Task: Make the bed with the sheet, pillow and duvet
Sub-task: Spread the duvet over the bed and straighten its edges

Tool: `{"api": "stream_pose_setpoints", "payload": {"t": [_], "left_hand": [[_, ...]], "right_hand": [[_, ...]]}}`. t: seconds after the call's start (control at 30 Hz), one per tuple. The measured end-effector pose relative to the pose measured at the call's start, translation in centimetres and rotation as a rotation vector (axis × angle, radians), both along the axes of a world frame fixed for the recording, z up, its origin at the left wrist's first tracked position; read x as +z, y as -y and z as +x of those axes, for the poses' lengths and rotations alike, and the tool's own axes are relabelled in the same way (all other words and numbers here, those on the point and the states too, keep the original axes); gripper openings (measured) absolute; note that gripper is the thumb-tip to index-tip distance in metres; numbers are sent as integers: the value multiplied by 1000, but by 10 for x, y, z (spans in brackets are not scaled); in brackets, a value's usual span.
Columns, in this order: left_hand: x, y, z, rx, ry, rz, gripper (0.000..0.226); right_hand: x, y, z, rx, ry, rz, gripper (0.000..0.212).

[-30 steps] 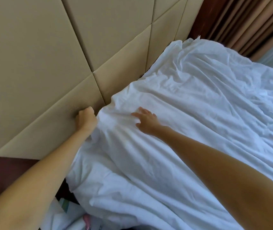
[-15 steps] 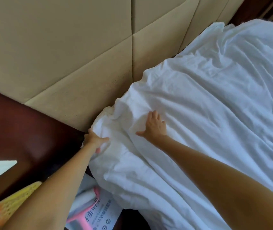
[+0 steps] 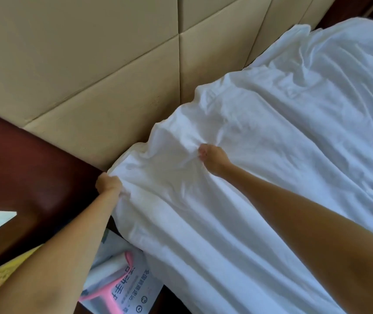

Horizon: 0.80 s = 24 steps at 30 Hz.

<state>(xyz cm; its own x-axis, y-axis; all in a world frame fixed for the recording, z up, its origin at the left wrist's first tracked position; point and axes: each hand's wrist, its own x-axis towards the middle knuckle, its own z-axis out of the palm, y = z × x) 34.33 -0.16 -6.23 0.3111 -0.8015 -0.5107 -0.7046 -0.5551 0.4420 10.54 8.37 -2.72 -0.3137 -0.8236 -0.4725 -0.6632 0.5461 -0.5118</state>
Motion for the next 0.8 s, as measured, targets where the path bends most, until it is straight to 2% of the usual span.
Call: {"api": "stream_pose_setpoints", "payload": {"t": [0.07,0.17,0.27,0.37,0.5,0.57,0.6,0.73,0.77,0.8], "left_hand": [[6,5,-7,-75,82,109,46],[23,3,-34,-246,64,70,54],[37,-5,-70,-457,42,-29,63],[59,-20,-111,-647,-102,-245,57],[83,-33,-158,-1049,-149,-419,52],[79,-31,-174,-1230,-55,-369,49],[72,-26,-179,-1279,56,-305,49],[51,10,-205,-1010,292,150,55],[53,16,-218,-985,343,153,52],[56,20,-233,-944,344,48,45]], "right_hand": [[-2,1,7,93,144,47,45],[8,0,14,126,241,120,64],[27,-8,3,43,235,81,64],[46,-17,-24,-32,168,45,62],[64,-22,-69,-220,114,-27,55],[69,-26,-91,-296,80,-55,52],[69,-27,-102,-331,65,-65,51],[64,-30,-150,-450,55,-72,51],[63,-29,-164,-466,51,-69,52],[62,-29,-176,-479,44,-66,52]]}}
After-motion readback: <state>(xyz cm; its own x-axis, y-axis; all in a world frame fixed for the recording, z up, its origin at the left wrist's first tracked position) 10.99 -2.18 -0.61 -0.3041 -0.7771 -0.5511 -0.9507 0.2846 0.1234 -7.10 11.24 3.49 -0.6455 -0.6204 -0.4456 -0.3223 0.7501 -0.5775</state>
